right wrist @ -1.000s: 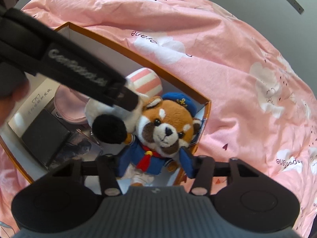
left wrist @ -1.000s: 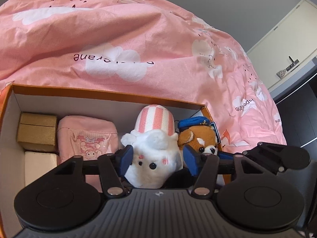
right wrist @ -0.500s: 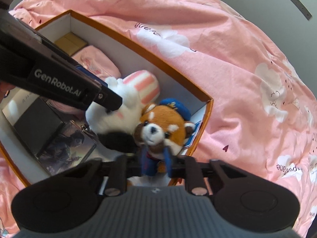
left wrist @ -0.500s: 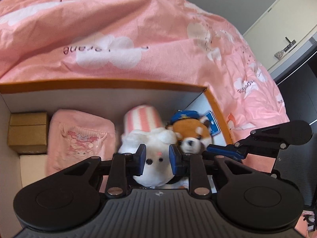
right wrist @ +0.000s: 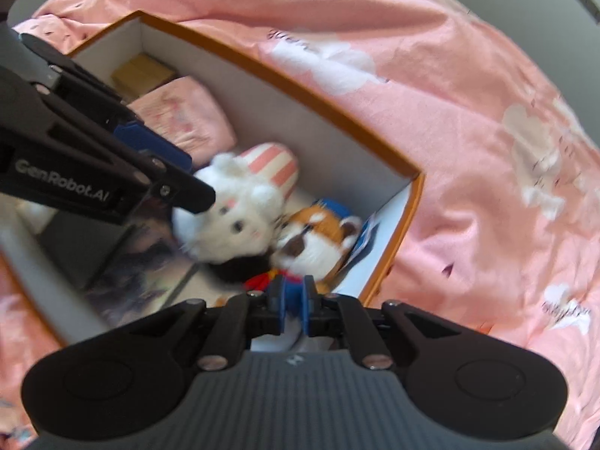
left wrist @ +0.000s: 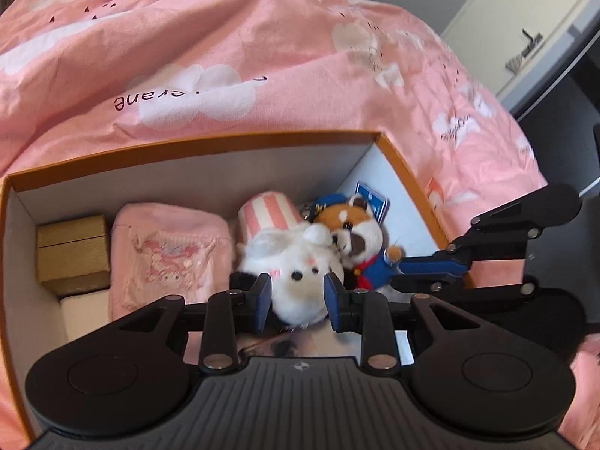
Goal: Organize objects
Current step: 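Lower both plush toys into the orange box and open both grippers, then grasp the orange crocheted ball with the left gripper while the right gripper grasps the yellow tape measure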
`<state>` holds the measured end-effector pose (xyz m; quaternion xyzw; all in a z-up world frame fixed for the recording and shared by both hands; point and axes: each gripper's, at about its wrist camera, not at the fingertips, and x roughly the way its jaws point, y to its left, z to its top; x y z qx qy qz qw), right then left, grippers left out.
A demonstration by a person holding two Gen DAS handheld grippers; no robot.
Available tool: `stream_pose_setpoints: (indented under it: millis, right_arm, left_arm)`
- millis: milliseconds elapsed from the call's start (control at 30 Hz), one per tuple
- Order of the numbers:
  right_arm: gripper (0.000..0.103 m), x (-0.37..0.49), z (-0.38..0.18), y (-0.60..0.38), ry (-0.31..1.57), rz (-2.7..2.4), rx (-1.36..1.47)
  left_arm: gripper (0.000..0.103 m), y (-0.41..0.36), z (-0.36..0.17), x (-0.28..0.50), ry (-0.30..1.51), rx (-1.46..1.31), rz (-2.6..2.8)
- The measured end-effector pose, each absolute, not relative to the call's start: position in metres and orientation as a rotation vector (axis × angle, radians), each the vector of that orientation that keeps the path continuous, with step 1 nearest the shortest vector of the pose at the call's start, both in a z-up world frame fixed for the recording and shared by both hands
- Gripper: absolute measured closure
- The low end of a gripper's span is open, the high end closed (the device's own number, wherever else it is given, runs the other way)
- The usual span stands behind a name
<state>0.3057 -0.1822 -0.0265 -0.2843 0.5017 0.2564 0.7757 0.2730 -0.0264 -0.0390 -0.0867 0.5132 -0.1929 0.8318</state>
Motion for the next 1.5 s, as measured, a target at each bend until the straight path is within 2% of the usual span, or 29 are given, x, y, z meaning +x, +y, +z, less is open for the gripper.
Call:
stream_pose_setpoints:
  millis: [267,700,967,1300,1500]
  right_arm:
    - [0.096,0.283,-0.043,-0.174,1.235,0.58,-0.679]
    - [0.095,0.296,-0.056,-0.169,1.189,0.514,-0.654]
    - [0.095,0.291,-0.054,-0.172,1.175,0.515,-0.628]
    - [0.094,0.233,0.004,-0.197,0.968,0.517,-0.434]
    - [0.085,0.17,0.033,-0.224,0.846,0.525,-0.28]
  left_arm:
    - [0.07,-0.028,-0.059,0.27,1.131,-0.197,-0.38]
    - [0.07,-0.018,-0.073,0.287,1.168,-0.341,-0.33]
    - [0.07,-0.024,-0.06,0.274,1.133,-0.257,-0.335]
    - [0.07,-0.043,0.008,0.197,0.903,-0.079,-0.451]
    - [0.07,-0.06,0.018,0.138,0.832,-0.038,-0.582]
